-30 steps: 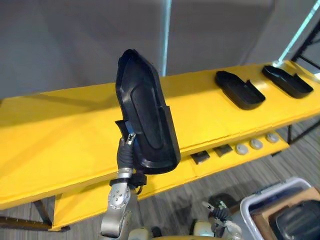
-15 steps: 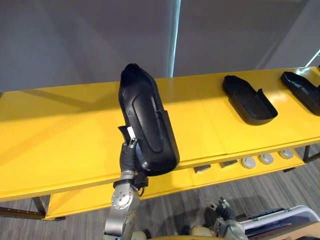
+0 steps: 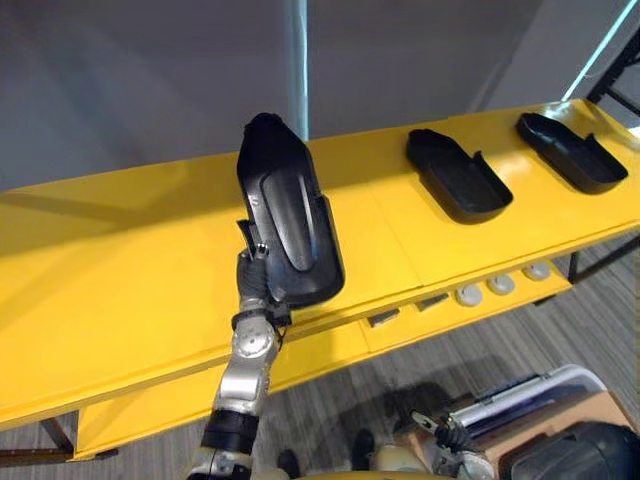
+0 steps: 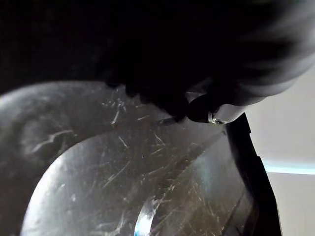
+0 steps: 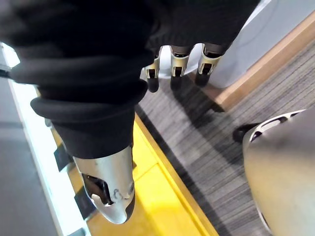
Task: Walk over and take plastic housings, then place them on the shelf
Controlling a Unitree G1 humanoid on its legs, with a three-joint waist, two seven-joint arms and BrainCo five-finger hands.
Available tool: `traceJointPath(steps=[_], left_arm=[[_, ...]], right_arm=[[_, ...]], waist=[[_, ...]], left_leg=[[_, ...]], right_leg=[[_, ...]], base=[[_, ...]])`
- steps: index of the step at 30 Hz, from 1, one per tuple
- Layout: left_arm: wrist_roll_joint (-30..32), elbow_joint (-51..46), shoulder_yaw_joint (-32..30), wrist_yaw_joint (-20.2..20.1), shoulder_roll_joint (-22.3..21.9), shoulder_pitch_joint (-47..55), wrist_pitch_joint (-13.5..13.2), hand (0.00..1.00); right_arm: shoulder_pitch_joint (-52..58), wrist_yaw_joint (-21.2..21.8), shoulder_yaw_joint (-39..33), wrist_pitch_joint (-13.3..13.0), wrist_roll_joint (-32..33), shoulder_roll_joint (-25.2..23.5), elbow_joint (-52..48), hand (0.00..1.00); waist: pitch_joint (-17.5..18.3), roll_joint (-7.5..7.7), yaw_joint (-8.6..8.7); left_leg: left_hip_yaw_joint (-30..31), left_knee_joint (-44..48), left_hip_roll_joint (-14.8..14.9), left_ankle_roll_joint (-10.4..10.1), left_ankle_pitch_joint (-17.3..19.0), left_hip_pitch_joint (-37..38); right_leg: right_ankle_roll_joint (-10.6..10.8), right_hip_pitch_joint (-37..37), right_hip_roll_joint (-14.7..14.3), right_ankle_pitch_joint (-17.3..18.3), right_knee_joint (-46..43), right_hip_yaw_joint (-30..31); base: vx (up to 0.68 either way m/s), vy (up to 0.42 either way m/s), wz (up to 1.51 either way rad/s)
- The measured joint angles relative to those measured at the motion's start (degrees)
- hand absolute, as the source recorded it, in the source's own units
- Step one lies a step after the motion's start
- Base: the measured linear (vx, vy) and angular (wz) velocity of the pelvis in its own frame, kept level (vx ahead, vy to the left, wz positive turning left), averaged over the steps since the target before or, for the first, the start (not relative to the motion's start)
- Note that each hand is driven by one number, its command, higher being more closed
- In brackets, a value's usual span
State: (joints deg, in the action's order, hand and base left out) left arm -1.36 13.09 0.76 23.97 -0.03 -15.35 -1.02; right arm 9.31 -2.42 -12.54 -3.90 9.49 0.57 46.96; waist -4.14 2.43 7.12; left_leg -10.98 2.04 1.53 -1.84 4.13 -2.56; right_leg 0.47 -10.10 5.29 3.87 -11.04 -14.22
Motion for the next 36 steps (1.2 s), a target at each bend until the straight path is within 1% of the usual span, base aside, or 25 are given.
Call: traceJointPath(steps=[2, 4, 5, 6, 7, 10, 13, 18, 21, 24, 28, 31, 36], left_arm=[[0.1, 2.5, -1.2, 0.7, 0.3, -2.7, 0.8, 1.00], [1.4, 3.7, -1.6, 1.4, 0.2, -4.2, 1.2, 1.00], [2.2, 4.4, -2.3, 1.8, 0.3, -5.0, 1.4, 1.00], [2.3, 4.7, -2.6, 2.1, 0.3, -5.4, 1.7, 1.00], [2.9, 5.5, -2.9, 2.9, 0.2, -6.9, 2.2, 0.00], [3.8, 6.6, -3.7, 4.0, 0.2, -9.3, 3.0, 0.00], [4.4, 7.6, -3.8, 4.8, 0.2, -10.4, 3.3, 0.00], [4.5, 8.1, -5.4, 5.3, -0.5, -11.0, 3.3, 0.00], [4.4, 9.3, -5.6, 6.4, -1.0, -12.2, 3.4, 0.00], [4.3, 10.7, -6.6, 6.6, -1.0, -14.0, 3.4, 0.00], [4.2, 11.1, -7.2, 7.7, -1.1, -15.1, 2.9, 0.00], [3.5, 11.2, -7.2, 8.7, -1.5, -15.1, 1.8, 0.00], [2.0, 11.1, -7.1, 9.0, -1.8, -15.1, 1.1, 0.00]], right_arm=[[-0.2, 0.0, 0.0, 0.0, -0.1, 0.0, -0.1, 0.00], [-0.1, 0.1, 0.0, 0.0, -0.1, 0.0, -0.1, 0.00], [-0.2, 0.1, 0.0, 0.0, -0.2, 0.0, -0.2, 0.00], [-0.3, 0.1, 0.0, 0.0, -0.2, 0.0, -0.3, 0.00], [-0.5, 0.1, 0.0, 0.0, -0.2, 0.0, -0.7, 0.00], [-0.9, 0.0, 0.1, 0.0, -0.2, -0.1, -0.8, 0.00], [-1.1, 0.0, 0.1, -0.1, -0.2, -0.1, -1.3, 0.00], [-1.3, -0.1, 0.6, -0.2, -0.1, -0.1, -1.3, 0.00], [-1.3, -0.1, 0.8, -0.2, -0.1, -0.1, -1.3, 0.00], [-1.6, -0.1, 1.5, -0.2, -0.1, -0.1, -2.2, 0.00], [-2.1, -0.2, 1.7, -0.2, 0.0, -0.1, -3.1, 0.00], [-2.7, -0.6, 1.7, -0.3, 0.0, -0.1, -3.1, 0.00], [-3.0, -1.2, 1.7, -0.3, 0.0, -0.1, -3.1, 0.00]], waist=[[-0.2, -0.31, 0.26], [-0.3, -0.52, 0.79], [-0.3, -0.64, 1.36], [-0.3, -0.71, 1.44], [-0.4, -0.80, 1.44], [-0.4, -0.86, 1.47], [-0.5, -0.90, 1.44], [-0.6, -1.04, 1.43], [-0.9, -1.19, 1.34], [-1.7, -1.28, 1.39], [-2.3, -1.31, 1.40], [-2.3, -1.31, 1.37], [-2.3, -1.31, 1.37]], left_leg=[[-0.2, -0.1, 0.1, 0.1, -0.2, -0.2], [-0.3, -0.2, 0.2, 0.1, -0.2, -0.2], [-0.3, -0.3, 0.2, 0.1, -0.2, -0.4], [-0.3, -0.3, 0.2, 0.1, -0.2, -0.5], [-0.6, -0.3, 0.2, 0.4, -0.4, -1.0], [-0.7, -1.6, 0.0, 0.3, -1.2, -1.1], [-0.7, -1.9, 0.0, 0.2, -1.3, -1.1], [-0.7, -2.0, 0.0, 0.2, -1.3, -1.1], [-0.6, -2.1, 0.0, 0.2, -1.3, -1.1], [-0.4, -2.2, 0.0, 0.2, -1.4, -1.0], [-0.1, -3.6, 0.0, 0.3, -2.2, -0.6], [0.0, -4.1, 0.0, 0.2, -2.5, -0.4], [0.2, -4.2, 0.0, 0.3, -2.5, -0.2]], right_leg=[[0.0, -0.2, -0.3, -0.4, 0.4, 0.3], [0.0, -0.3, -0.3, -0.4, 0.5, 0.3], [-0.1, -0.4, -0.4, -0.4, 0.6, 0.3], [-0.1, -0.5, -0.4, -0.4, 0.7, 0.4], [-0.2, -1.1, -0.5, -0.6, 0.7, 0.7], [-0.3, -1.9, -0.5, -0.9, 0.8, 0.9], [-0.3, -2.1, -0.6, -0.9, 0.8, 1.1], [-0.3, -2.3, -0.6, -0.9, 0.6, 1.3], [-0.3, -2.3, -0.6, -0.9, 0.4, 1.3], [-0.3, -2.3, -0.6, -0.9, 0.3, 1.3], [-0.3, -2.4, -0.7, -0.9, 0.3, 1.2], [-0.3, -2.5, -0.8, -0.9, 0.3, 1.2], [-0.3, -2.1, -0.8, -0.9, 0.4, 1.2]], base=[[-0.02, -0.006, -0.09], [0.00, 0.000, 0.00], [0.00, 0.000, 0.00], [0.01, 0.008, -0.05], [0.01, 0.008, -0.08], [0.00, 0.013, -0.05], [0.00, 0.000, 0.00], [0.00, 0.000, 0.00], [0.00, 0.000, 0.00], [0.00, 0.000, 0.00], [0.00, 0.000, 0.00], [0.00, 0.000, 0.00], [0.00, 0.001, 0.01]])
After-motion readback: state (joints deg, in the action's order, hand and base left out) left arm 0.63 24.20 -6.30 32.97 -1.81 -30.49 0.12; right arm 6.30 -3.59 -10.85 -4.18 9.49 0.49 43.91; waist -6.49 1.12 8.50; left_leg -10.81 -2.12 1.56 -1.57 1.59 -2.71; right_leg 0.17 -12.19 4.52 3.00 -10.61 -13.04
